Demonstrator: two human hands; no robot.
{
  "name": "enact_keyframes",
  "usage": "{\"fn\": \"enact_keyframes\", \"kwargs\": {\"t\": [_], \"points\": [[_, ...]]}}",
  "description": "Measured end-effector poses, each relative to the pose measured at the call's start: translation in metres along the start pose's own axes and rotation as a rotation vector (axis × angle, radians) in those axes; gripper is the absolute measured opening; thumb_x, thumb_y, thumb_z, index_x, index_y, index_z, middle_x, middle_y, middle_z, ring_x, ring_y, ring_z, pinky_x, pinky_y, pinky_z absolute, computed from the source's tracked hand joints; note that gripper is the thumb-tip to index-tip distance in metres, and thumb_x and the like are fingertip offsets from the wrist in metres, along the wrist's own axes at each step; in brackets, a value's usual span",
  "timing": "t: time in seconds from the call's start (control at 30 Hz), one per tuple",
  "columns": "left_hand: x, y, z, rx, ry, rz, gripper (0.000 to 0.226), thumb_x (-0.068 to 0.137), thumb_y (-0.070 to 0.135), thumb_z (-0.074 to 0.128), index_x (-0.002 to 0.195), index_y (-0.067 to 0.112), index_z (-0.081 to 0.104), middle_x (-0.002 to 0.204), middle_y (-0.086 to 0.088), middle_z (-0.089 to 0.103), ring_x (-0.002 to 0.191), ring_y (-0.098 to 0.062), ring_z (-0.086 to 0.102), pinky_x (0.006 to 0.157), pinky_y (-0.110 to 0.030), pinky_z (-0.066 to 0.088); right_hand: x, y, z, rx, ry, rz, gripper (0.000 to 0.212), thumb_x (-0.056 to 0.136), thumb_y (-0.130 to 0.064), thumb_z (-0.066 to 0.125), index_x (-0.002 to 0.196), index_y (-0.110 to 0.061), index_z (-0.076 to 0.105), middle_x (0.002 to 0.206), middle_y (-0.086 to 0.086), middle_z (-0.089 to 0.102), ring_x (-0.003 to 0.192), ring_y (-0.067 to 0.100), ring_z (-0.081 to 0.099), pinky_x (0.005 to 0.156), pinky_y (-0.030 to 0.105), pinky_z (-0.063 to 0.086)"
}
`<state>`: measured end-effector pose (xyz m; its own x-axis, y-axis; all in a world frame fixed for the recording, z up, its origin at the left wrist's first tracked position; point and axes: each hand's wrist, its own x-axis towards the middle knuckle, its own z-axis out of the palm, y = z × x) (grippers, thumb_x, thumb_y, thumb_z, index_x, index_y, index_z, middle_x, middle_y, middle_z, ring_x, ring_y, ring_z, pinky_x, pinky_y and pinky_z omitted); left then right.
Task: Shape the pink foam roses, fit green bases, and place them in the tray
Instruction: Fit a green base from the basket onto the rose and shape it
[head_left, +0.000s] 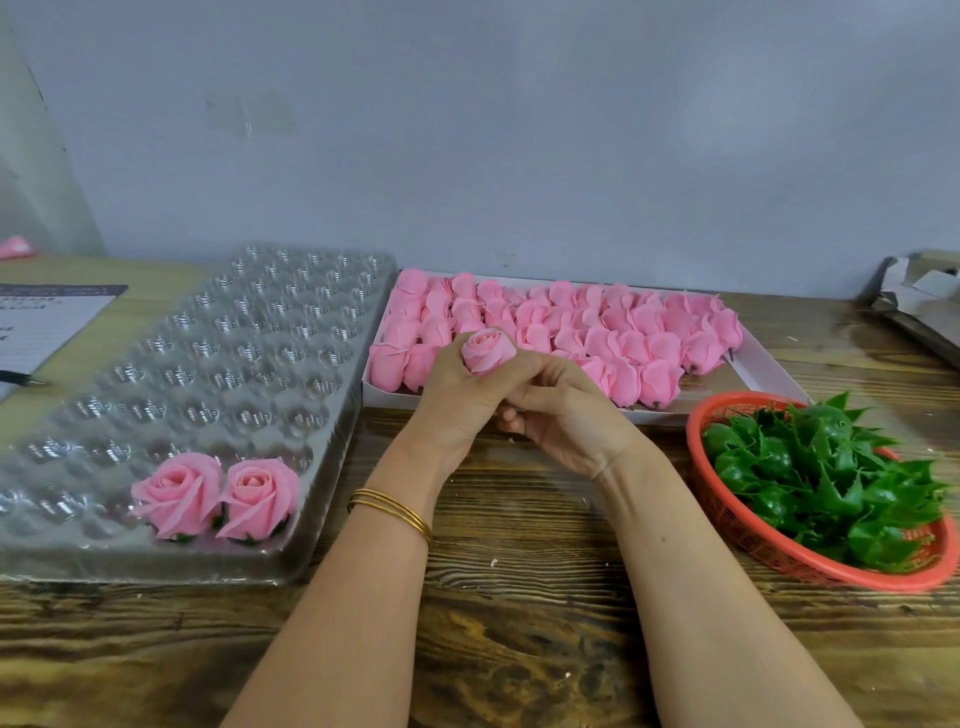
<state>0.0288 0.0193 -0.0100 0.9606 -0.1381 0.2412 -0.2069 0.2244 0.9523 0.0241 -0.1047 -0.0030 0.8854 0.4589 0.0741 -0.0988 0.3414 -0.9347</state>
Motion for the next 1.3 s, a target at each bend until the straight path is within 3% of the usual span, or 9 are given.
{"fn": "enact_keyframes", "kwargs": {"t": [0.27,0.4,0.6,0.67,0.77,0.87,1.0,1.2,1.3], "points": [[-0.001,-0.002,0.001,-0.01,0.077,-0.001,0.015,0.081,0.008,0.076,0.078,0.011,0.062,0.06,0.002,0.061,0.05,-0.009,0.057,0.043,-0.021,0.045,0.004,0.005,-0.004,-0.013,0.037,-0.016,0.043,0.088,0.017,0.048,0.068,-0.013,0.072,0.065,0.004,0.058,0.055,0.01,0.055,0.056,0.019,0.049],[-0.001,0.0,0.002,0.003,0.116,0.053,0.021,0.077,0.011,0.08,0.09,0.022,0.068,0.07,0.01,0.066,0.06,-0.006,0.063,0.048,-0.023,0.05,0.005,0.006,-0.002,-0.059,0.071,-0.073,0.032,0.08,0.013,0.054,0.073,-0.013,0.071,0.066,0.003,0.057,0.056,0.01,0.052,0.056,0.02,0.046],[-0.001,0.002,0.003,0.018,0.199,0.067,0.059,0.058,0.036,0.088,0.112,0.037,0.063,0.123,-0.001,0.061,0.114,-0.02,0.059,0.08,-0.032,0.057,0.001,0.0,0.003,-0.328,0.17,-0.247,0.037,0.08,0.003,0.058,0.066,-0.029,0.07,0.06,-0.012,0.06,0.059,0.006,0.054,0.057,0.02,0.043],[-0.002,0.005,0.003,0.03,0.225,0.09,0.054,0.064,0.036,0.085,0.112,0.044,0.062,0.122,-0.001,0.058,0.111,-0.017,0.059,0.073,-0.024,0.056,0.001,0.0,0.004,-0.497,0.249,-0.305,0.032,0.089,0.004,0.058,0.078,-0.025,0.068,0.064,-0.014,0.062,0.068,0.01,0.059,0.063,0.032,0.053],[-0.003,0.007,0.006,0.116,0.266,0.126,0.043,0.077,0.035,0.08,0.112,0.049,0.059,0.119,0.004,0.059,0.114,-0.012,0.057,0.086,-0.033,0.058,0.004,0.003,0.007,-0.779,0.359,-0.37,0.015,0.09,0.002,0.059,0.092,-0.01,0.068,0.081,0.006,0.068,0.08,0.035,0.06,0.078,0.058,0.05],[-0.003,0.006,0.01,0.237,0.289,0.189,0.034,0.088,0.023,0.072,0.117,0.036,0.059,0.117,-0.002,0.062,0.113,-0.016,0.058,0.096,-0.043,0.053,0.004,0.006,0.005,-0.98,0.402,-0.444,0.02,0.086,0.005,0.058,0.101,-0.005,0.066,0.095,0.016,0.065,0.087,0.031,0.058,0.081,0.048,0.048],[-0.003,0.002,0.012,0.432,0.263,0.267,0.029,0.093,0.016,0.063,0.12,0.026,0.06,0.115,0.005,0.06,0.11,-0.003,0.054,0.094,-0.016,0.042,0.005,0.008,0.003,-1.071,0.422,-0.484,0.043,0.081,0.01,0.057,0.119,-0.008,0.066,0.105,0.003,0.061,0.087,0.009,0.053,0.079,0.005,0.04],[-0.002,-0.004,0.01,0.55,0.279,0.292,0.029,0.092,0.007,0.061,0.12,0.016,0.062,0.112,0.002,0.058,0.099,0.017,0.049,0.085,0.002,0.034,0.007,0.01,0.003,-1.074,0.419,-0.493,0.049,0.075,0.013,0.057,0.118,-0.009,0.067,0.107,0.006,0.067,0.093,0.01,0.056,0.079,0.01,0.039],[-0.003,-0.007,0.01,0.618,0.275,0.306,0.026,0.09,0.011,0.065,0.116,0.016,0.062,0.109,-0.003,0.059,0.095,0.005,0.052,0.081,0.0,0.035,0.006,0.01,0.006,-0.997,0.418,-0.475,0.047,0.076,0.011,0.056,0.114,-0.015,0.064,0.105,-0.003,0.066,0.098,0.012,0.06,0.082,0.019,0.046]]}}
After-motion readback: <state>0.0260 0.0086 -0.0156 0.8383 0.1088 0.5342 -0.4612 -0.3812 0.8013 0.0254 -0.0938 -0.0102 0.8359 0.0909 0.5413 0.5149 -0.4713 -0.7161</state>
